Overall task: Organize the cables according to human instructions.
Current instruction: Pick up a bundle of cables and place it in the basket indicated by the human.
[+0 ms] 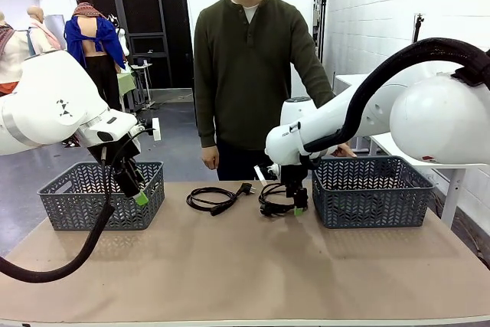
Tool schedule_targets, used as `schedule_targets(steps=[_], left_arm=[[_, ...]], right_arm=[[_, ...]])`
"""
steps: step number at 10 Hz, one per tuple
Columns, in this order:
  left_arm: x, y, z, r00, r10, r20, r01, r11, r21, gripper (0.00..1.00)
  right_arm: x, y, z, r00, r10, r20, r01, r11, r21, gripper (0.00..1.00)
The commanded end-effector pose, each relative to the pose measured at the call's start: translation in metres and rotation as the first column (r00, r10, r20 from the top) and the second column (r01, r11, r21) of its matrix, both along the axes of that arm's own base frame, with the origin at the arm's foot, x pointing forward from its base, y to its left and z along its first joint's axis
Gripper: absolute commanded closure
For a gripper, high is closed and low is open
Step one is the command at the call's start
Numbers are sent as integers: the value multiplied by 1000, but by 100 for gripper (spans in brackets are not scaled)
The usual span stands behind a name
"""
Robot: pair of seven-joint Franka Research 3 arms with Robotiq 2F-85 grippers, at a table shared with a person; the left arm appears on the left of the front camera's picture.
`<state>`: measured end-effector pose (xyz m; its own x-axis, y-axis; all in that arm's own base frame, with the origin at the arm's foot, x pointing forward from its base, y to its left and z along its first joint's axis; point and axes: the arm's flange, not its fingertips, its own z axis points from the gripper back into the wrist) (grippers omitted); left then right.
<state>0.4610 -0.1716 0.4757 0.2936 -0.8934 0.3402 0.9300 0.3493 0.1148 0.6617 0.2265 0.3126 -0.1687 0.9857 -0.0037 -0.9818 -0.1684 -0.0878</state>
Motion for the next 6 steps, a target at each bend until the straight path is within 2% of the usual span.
schedule_targets(steps=[1,2,3,6], left_arm=[[0,0,1,1000,2,2,-2,1000,1,0],[0,0,1,1000,2,2,-2,1000,1,0],[0,0,1,1000,2,2,-2,1000,1,0],[0,0,1,1000,2,2,-2,1000,1,0]], right_arm=[[7,4,0,1000,-17,-14,17,999,-31,0],[7,5,-1,1000,-10,-22,9,1000,-28,0],[7,6,-1,999,-4,-32,3,1000,-27,10],[9,5,-9,998,3,-62,-5,1000,-18,64]])
